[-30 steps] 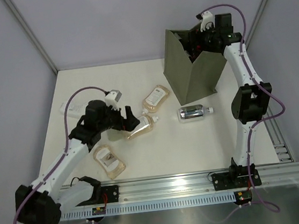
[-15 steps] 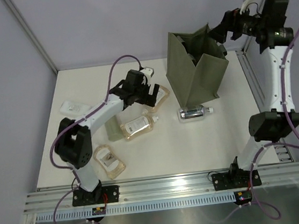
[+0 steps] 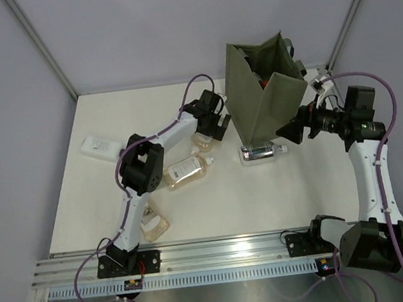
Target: Place the personal care products into the canvas bag
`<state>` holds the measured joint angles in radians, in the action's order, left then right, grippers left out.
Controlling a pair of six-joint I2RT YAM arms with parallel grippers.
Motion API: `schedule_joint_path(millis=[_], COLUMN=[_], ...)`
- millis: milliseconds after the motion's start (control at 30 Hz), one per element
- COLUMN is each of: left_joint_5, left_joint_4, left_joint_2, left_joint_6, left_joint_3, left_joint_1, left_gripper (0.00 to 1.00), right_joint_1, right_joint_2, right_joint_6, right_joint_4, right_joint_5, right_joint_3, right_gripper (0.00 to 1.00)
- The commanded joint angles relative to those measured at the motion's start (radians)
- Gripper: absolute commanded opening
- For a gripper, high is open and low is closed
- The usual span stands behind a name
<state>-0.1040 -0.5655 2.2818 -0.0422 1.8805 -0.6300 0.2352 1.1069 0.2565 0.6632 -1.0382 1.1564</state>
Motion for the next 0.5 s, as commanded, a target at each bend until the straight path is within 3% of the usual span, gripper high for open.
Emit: schedule_joint_path(millis=[0,167,200,333,367,467], left_joint_5=[-0.001,0.02,0.023,0.039,0.049,0.096], left_joint_4=[-0.106,-0.108,-0.099,-0.053,-0.037,0.035], left_joint_2=[0.073,0.076,0.07,-0.005,-0.055,-0.172], left_joint_6=[0.013,-0.008,-0.013,-0.059,-0.08,-0.137], left_joint_3=[0.12,0.082,0.071,-0.001,-0.014,-0.067], left_joint_1=[0.001,0.001,0.001,0.009,0.015,0.036], left_gripper=[0.97,0.8,0.6,0.06,0.0,0.0], right_joint_1=[0.022,0.035,0.038,0.073,0.085,0.104], right_joint_2=[-0.065,-0.097,-0.097,-0.098,-0.096,-0.099], right_joint_6=[-0.016,-0.049,-0.069,-0.128,-0.131,-0.134], right_joint_4=[-0.169,-0.256,-0.27,-0.344,-0.353,-0.362], right_joint_5=[-0.075,-0.103,-0.109,-0.148,-0.157,-0.169], right_joint_3=[-0.113,-0.179,-0.188,-0.231,-0.234,-0.254], right_gripper=[0.99,1.0,1.0,0.99,0.99,1.0])
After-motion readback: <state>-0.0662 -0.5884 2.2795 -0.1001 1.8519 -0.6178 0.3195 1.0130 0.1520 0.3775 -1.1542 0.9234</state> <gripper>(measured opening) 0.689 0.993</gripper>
